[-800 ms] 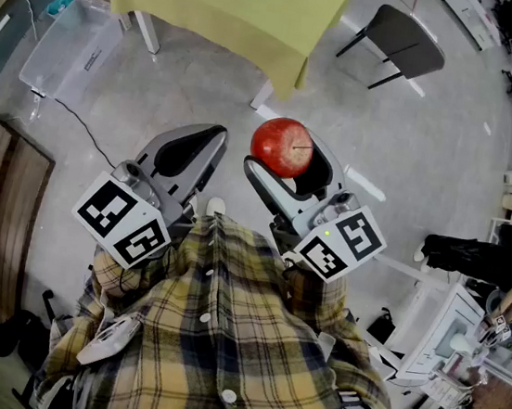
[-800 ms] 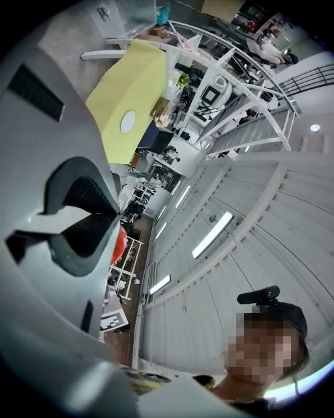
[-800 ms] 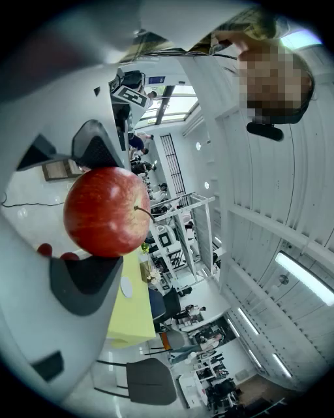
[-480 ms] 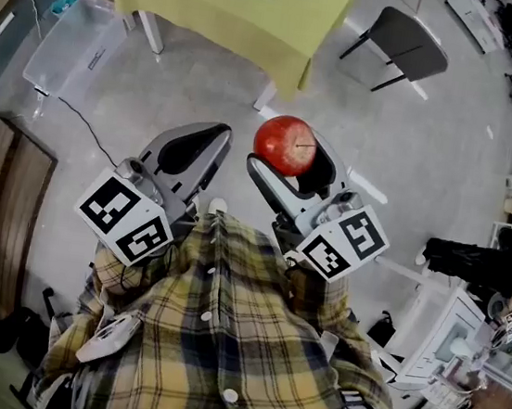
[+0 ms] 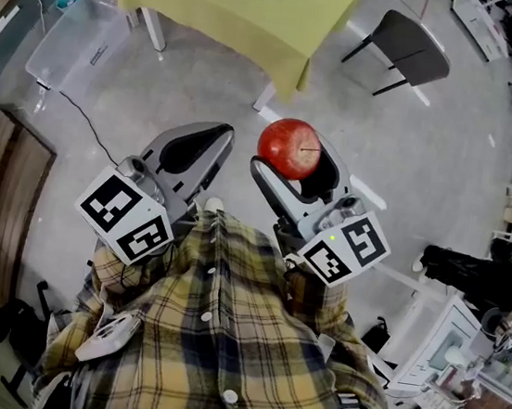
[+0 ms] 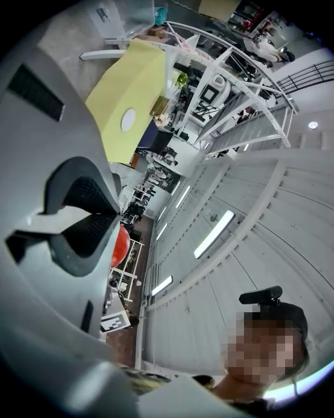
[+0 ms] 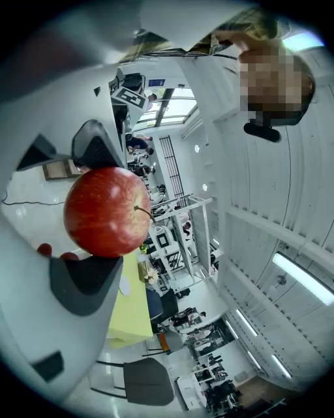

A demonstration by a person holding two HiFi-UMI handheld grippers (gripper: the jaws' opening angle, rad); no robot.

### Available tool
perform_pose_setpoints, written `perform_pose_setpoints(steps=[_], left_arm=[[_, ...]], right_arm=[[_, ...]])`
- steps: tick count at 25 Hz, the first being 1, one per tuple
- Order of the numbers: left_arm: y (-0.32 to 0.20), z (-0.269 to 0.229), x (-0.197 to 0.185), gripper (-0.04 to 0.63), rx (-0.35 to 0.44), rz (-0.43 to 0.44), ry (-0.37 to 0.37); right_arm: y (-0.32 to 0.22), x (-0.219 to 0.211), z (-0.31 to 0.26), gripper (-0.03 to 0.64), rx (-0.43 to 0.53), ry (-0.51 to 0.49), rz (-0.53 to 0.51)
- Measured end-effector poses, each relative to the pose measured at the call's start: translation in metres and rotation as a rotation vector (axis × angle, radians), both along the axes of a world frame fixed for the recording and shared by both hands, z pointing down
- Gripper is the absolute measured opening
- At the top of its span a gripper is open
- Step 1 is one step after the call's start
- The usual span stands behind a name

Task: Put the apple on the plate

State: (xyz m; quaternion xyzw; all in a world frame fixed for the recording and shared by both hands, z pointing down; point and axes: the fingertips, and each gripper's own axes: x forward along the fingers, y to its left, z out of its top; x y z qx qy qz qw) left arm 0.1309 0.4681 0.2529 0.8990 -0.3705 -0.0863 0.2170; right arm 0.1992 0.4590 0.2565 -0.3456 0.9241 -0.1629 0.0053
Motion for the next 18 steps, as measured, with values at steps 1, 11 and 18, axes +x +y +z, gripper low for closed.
perform_pose_setpoints(steps=[1, 11, 18], left_arm=[[0.001, 0.002, 0.002, 0.008, -0.001, -0.002, 0.001], [0.002, 0.013, 0.005, 0.008, -0.03, -0.025, 0.026], [-0.026, 0.022, -0.017, 0.008, -0.043, -0.027, 0.034]], right_arm=[[0.001, 0.002, 0.001, 0.38, 0.0, 0.001, -0.001], [0.0, 0.012, 0.009, 0.38, -0.024, 0.011, -0.001], [-0.028, -0.008, 0.017, 0.38, -0.041, 0.029, 0.002]])
